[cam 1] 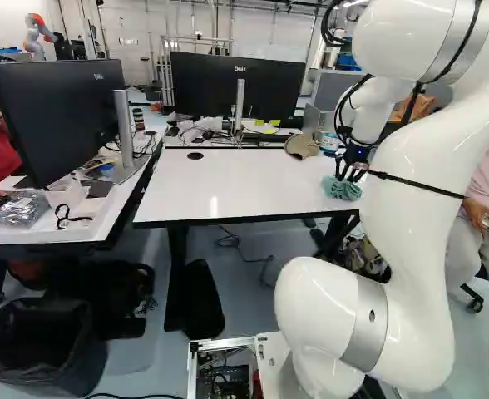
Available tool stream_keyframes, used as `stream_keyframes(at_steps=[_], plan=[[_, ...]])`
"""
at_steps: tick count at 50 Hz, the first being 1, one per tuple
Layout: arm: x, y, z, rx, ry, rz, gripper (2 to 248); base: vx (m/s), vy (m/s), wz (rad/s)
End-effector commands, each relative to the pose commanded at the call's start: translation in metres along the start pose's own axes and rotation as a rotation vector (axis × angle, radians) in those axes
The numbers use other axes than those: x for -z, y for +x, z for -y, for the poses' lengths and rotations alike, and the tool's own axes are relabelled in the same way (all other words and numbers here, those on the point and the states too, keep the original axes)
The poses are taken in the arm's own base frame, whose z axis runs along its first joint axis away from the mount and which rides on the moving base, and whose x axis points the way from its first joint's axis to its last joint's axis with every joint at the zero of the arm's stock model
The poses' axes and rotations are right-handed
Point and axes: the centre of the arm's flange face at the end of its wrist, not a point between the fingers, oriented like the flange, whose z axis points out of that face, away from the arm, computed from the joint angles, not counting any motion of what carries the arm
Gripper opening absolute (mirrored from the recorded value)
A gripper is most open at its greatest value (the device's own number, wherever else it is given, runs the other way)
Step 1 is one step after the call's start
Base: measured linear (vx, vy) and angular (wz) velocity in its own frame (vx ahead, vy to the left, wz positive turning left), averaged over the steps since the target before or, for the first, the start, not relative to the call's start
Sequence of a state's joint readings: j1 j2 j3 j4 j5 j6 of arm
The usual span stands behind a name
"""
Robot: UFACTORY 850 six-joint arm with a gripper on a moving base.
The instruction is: Clean the table with the green towel
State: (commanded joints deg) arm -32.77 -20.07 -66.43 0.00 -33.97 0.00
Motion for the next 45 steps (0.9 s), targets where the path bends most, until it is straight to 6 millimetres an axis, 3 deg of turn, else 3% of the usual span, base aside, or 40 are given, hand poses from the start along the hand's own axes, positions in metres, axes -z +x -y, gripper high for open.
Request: stream_keyframes(at_steps=[18,45], plan=[[0.005,-0.025,-0.015,-0.028,-0.006,0.016,38,0.000,0.000,0.000],[0.001,-0.005,-0.062,-0.108,-0.024,0.001,38,0.000,0.001,0.005]])
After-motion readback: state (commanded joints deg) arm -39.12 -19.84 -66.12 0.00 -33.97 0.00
